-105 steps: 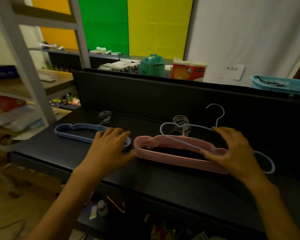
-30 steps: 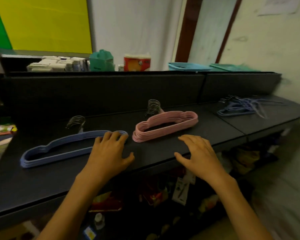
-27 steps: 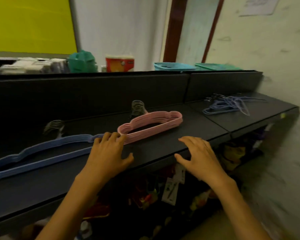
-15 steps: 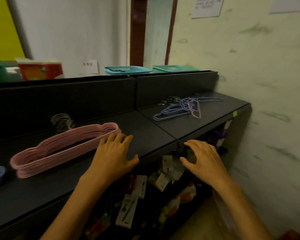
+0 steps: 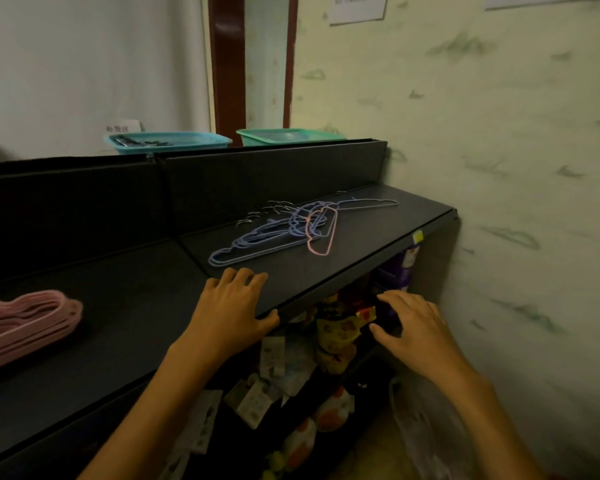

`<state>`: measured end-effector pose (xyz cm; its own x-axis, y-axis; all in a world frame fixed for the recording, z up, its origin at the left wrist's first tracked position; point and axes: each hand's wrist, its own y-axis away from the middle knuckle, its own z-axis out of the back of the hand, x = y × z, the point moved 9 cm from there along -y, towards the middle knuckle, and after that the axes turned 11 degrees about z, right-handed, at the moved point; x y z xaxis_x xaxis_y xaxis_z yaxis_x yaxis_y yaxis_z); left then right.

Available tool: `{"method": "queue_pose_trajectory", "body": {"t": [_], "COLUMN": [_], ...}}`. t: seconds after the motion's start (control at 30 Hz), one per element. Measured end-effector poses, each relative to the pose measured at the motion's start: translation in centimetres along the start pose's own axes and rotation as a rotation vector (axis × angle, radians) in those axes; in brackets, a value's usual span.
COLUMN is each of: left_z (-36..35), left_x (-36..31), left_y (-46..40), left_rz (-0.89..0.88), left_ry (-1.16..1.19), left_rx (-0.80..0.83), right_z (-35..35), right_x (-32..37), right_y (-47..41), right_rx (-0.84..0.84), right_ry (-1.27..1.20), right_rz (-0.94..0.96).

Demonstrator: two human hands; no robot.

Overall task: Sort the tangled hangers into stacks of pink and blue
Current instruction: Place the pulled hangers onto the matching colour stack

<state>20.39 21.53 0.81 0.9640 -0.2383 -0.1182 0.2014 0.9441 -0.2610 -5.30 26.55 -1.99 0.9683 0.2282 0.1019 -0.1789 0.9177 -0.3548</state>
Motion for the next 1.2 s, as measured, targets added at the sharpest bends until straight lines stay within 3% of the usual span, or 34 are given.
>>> {"method": "queue_pose_trajectory", "body": {"t": [0.57,0.97,1.2], "left_z": [-7.2,-10.3,-12.0], "left_x": [-8.8,-9.1,-10.5], "left_y": [-22.8,-29.6,-31.6], "left_rz": [0.125,0.319,0.507], "left_ry": [-0.012,-0.134,-0.200], "left_rx": [0.066,0.150,0.197], "right_z": [-4.2,-8.7,-11.9], "right_x": [-18.3,-23.8,-26.9], "right_y": [-18.1,-30.8,-37.7], "right_rx": [0.084,0.059,0.151], "right_ry": [-0.052,-0.155,-0.237], "right_rz": [0.061,0.224,0.354]}}
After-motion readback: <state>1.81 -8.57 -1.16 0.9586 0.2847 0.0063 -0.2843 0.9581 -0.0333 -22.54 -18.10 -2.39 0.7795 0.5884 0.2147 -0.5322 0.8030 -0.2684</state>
